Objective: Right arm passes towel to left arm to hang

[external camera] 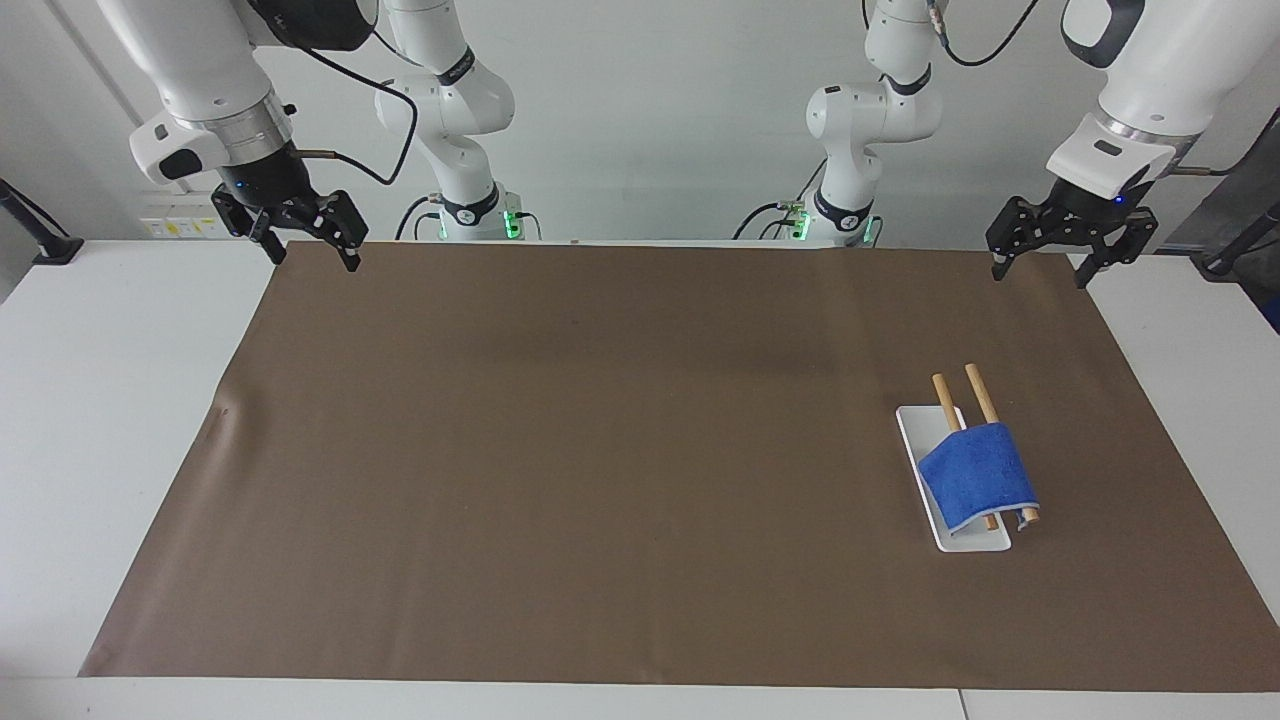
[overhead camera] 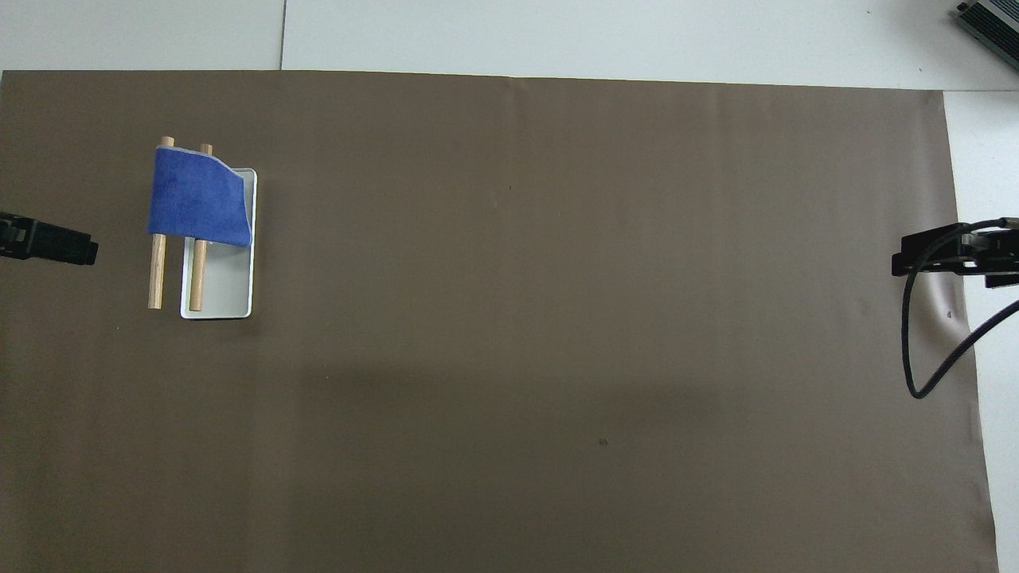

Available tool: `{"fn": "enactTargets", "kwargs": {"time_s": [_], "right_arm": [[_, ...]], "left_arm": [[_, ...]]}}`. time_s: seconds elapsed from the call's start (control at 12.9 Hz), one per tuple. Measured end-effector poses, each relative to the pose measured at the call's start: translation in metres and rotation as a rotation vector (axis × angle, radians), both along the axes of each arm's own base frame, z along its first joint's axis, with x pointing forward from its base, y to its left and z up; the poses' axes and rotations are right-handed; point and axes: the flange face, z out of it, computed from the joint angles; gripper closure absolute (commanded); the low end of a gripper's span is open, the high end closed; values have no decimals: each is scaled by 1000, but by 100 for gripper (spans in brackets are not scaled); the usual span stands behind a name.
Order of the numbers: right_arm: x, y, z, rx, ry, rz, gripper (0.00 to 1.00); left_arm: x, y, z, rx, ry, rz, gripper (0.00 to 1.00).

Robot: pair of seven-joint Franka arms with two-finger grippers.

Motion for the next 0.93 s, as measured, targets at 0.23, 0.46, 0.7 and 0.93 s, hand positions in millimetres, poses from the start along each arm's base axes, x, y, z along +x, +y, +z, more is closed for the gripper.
{"fn": "enactTargets", "kwargs": {"time_s": [0.23, 0.46, 0.7, 0.93], "right_arm": [[0, -5, 0, 0, 0, -10, 0], [0, -8, 0, 0, 0, -15, 0], [0, -8, 0, 0, 0, -15, 0], [0, -8, 0, 0, 0, -15, 0]], "left_arm": [[0, 0, 0, 0, 1, -2, 0], [-3, -1, 0, 0, 13, 4, 0], [-12, -2, -1, -10, 77, 64, 0], [-19, -3, 2, -8, 106, 77, 0]]}}
